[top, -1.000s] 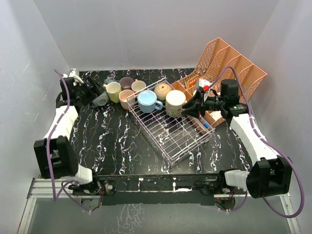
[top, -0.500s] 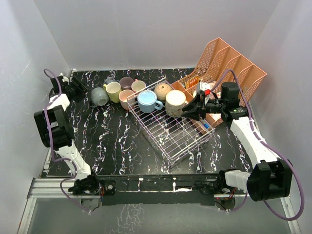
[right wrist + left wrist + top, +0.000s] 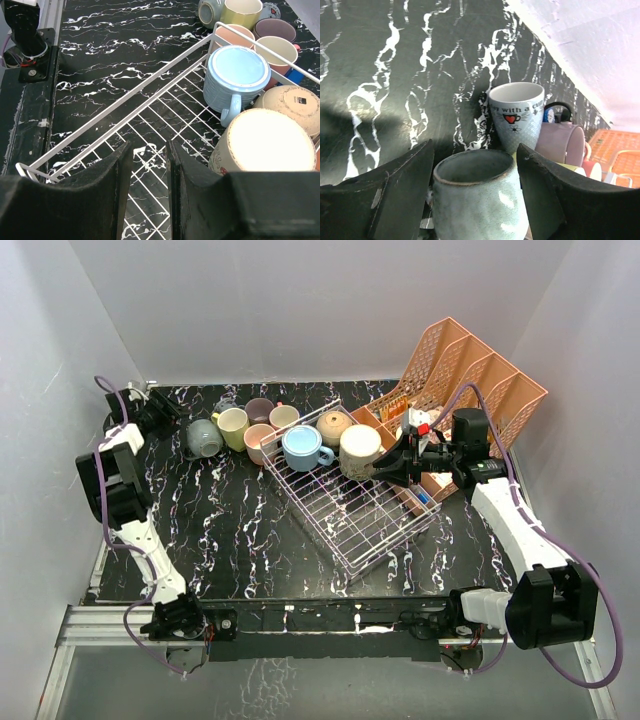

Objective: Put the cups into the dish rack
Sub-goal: Adjust the cup at the center of the board.

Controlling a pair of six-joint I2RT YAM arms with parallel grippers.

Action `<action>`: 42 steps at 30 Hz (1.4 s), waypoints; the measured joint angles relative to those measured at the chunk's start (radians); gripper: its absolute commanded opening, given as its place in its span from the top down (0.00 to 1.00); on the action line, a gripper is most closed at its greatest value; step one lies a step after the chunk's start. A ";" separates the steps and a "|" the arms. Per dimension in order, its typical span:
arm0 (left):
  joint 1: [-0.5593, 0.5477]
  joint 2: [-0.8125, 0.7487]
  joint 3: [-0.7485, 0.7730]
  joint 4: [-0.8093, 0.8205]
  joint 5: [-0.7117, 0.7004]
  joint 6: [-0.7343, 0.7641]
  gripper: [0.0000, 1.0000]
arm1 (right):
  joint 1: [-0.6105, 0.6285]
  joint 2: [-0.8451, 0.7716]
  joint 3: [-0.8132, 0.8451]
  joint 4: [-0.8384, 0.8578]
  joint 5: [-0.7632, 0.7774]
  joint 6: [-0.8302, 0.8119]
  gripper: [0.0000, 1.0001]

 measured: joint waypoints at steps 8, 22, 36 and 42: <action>0.001 0.042 -0.021 0.099 0.153 -0.031 0.33 | 0.000 0.018 -0.002 0.000 0.007 -0.003 0.65; 0.008 -0.239 -0.399 0.268 0.217 -0.091 0.34 | 0.000 0.021 -0.012 -0.002 0.013 -0.005 0.65; 0.002 -0.480 -0.629 0.182 0.193 -0.022 0.33 | 0.000 0.021 -0.012 -0.002 0.013 -0.006 0.66; -0.011 -0.623 -0.632 0.086 0.155 0.057 0.33 | 0.000 0.021 -0.012 -0.002 0.013 -0.006 0.65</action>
